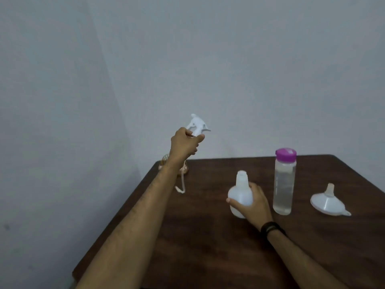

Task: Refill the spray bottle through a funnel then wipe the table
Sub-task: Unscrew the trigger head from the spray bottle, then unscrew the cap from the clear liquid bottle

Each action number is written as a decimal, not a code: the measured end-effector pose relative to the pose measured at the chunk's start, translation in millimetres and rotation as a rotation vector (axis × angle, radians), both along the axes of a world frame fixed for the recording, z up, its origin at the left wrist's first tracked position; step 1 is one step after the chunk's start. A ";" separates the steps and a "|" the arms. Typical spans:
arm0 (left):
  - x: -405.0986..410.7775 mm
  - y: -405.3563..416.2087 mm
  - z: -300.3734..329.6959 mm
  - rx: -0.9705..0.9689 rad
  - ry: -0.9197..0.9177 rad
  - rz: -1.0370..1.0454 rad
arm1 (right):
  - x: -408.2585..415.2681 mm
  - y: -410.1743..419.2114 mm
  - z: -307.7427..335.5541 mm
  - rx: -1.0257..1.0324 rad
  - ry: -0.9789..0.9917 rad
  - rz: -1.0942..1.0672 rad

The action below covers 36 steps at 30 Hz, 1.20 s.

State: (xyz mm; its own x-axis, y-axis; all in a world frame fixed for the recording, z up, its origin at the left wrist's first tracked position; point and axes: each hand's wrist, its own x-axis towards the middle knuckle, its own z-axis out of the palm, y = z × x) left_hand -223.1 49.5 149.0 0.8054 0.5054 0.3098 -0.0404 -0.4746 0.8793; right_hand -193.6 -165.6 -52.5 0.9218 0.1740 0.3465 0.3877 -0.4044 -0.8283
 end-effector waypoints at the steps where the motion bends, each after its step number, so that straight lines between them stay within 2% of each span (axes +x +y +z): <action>1: 0.6 6.2 -19.8 0.044 0.061 0.039 | 0.1 0.0 0.3 -0.006 0.000 -0.005; 4: -3.3 22.2 -77.1 0.214 0.265 0.134 | 1.1 0.2 -1.0 -0.024 0.004 -0.019; 9: -16.1 34.6 -144.1 0.261 0.570 0.176 | 0.3 2.0 -2.7 -0.031 -0.009 -0.043; 12: -21.6 31.3 -156.9 0.226 0.592 0.202 | 1.1 2.4 -3.0 -0.023 -0.026 -0.059; 18: -20.7 27.4 -170.2 0.295 0.736 0.162 | -0.3 4.4 -1.3 -0.031 -0.035 -0.078; 26: -10.9 22.7 -164.7 0.430 0.677 0.196 | -0.7 1.5 -0.1 0.011 -0.060 -0.079; 30: -3.6 6.0 -143.3 0.459 0.491 0.111 | -3.8 -0.9 -0.5 0.044 -0.110 -0.150; 36: 13.1 -41.4 -104.6 0.405 0.148 -0.086 | -23.5 -9.3 3.8 0.163 -0.399 -0.333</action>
